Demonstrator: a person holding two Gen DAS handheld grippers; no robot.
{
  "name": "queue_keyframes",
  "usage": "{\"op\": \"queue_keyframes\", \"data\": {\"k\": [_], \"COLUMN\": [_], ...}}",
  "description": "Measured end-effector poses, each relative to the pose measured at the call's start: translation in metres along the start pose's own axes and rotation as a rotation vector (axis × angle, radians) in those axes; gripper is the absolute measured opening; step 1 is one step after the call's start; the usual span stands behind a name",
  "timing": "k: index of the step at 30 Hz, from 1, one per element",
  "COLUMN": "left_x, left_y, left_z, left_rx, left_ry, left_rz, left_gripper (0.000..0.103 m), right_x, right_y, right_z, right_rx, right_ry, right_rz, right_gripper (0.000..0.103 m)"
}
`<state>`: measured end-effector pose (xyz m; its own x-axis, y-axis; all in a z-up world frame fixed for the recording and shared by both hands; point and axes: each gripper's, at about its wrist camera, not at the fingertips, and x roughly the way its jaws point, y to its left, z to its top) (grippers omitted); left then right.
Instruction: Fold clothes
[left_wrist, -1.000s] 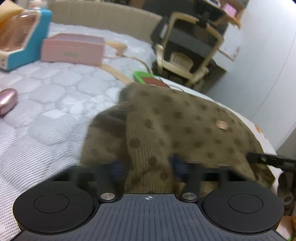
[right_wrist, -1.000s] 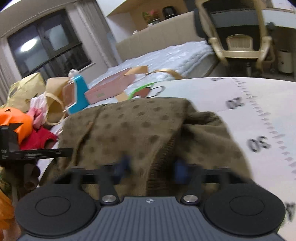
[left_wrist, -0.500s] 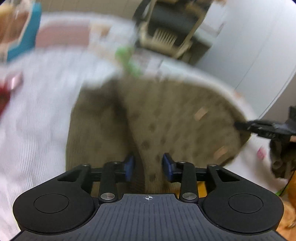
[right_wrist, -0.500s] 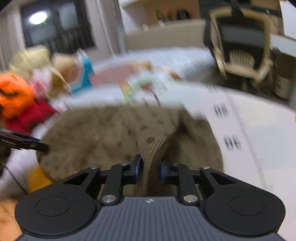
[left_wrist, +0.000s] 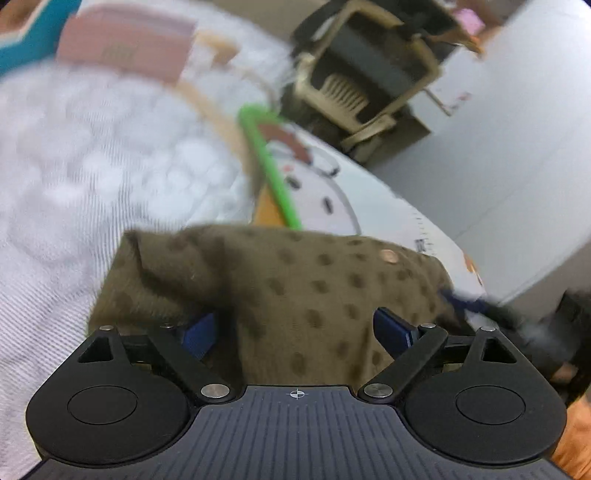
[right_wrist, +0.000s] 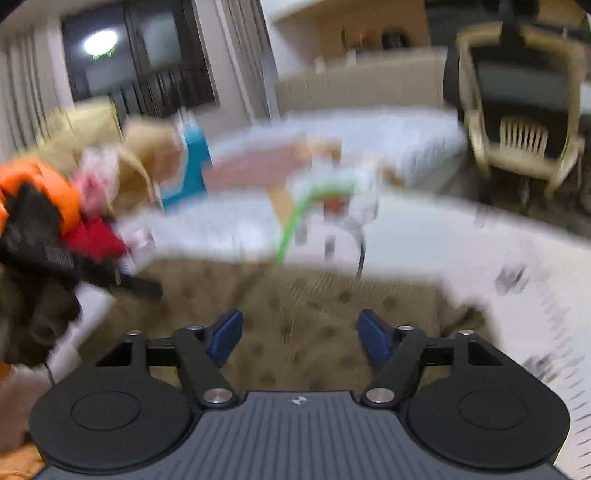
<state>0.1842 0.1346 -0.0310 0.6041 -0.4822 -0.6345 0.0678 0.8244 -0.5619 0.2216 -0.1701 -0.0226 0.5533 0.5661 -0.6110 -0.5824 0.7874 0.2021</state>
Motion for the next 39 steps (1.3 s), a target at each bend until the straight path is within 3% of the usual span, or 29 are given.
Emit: {"op": "queue_keyframes", "data": {"k": [3,5,8,11,13,15,18,19,21,24,28,31,34,37,39], "left_x": [-0.003,-0.010,-0.007,0.007,0.021,0.027,0.019,0.014,0.006,-0.002,-0.029,-0.032,0.004,0.065,0.069], "left_y": [0.011,0.016,0.024,0.030,0.031,0.028,0.023,0.022,0.019,0.025,0.022,0.003,-0.011,0.002,0.005], "left_z": [0.000,0.002,0.010,0.020,0.028,0.041,0.070,0.076,0.088,0.083,0.064,0.073,0.084,0.097,0.097], "left_rx": [-0.011,-0.009,-0.037,-0.076,-0.099,-0.088,-0.051,-0.028,0.012,0.028,0.114,0.161,0.172,0.127,0.125], "left_ry": [0.000,-0.015,-0.019,0.006,0.036,0.022,-0.099,-0.144,-0.222,-0.184,-0.209,-0.267,-0.246,-0.136,-0.129], "left_rz": [-0.032,-0.066,-0.125,-0.162,-0.166,-0.165,-0.171,-0.135,-0.061,0.045,0.028,-0.121,-0.169,-0.054,-0.044], "left_gripper": [0.093,0.094,0.096,0.097,0.097,0.097,0.097,0.097,0.097,0.097,0.097,0.099,0.100,0.100,0.099], "right_x": [-0.002,-0.022,-0.037,-0.021,0.001,0.023,0.029,0.029,0.032,0.033,0.021,0.022,0.043,0.081,0.086], "right_y": [0.002,-0.015,-0.055,-0.095,-0.114,-0.121,-0.119,-0.117,-0.107,-0.093,-0.065,-0.036,-0.007,0.006,0.005], "right_z": [-0.002,0.011,0.029,0.036,0.034,0.039,0.063,0.071,0.082,0.082,0.069,0.078,0.083,0.076,0.073], "right_rx": [-0.037,0.041,0.210,0.393,0.505,0.545,0.529,0.512,0.433,0.273,0.037,-0.059,-0.134,-0.178,-0.168], "right_ry": [0.017,-0.008,-0.039,0.022,0.099,0.110,-0.048,-0.117,-0.188,-0.134,-0.125,-0.140,-0.096,0.002,0.014], "right_rz": [0.024,0.072,0.062,0.054,0.112,0.182,0.212,0.200,0.107,-0.066,-0.192,-0.119,-0.036,-0.070,-0.088], "right_gripper": [0.077,0.078,0.084,0.084,0.084,0.091,0.089,0.088,0.087,0.087,0.087,0.087,0.088,0.088,0.088]}}
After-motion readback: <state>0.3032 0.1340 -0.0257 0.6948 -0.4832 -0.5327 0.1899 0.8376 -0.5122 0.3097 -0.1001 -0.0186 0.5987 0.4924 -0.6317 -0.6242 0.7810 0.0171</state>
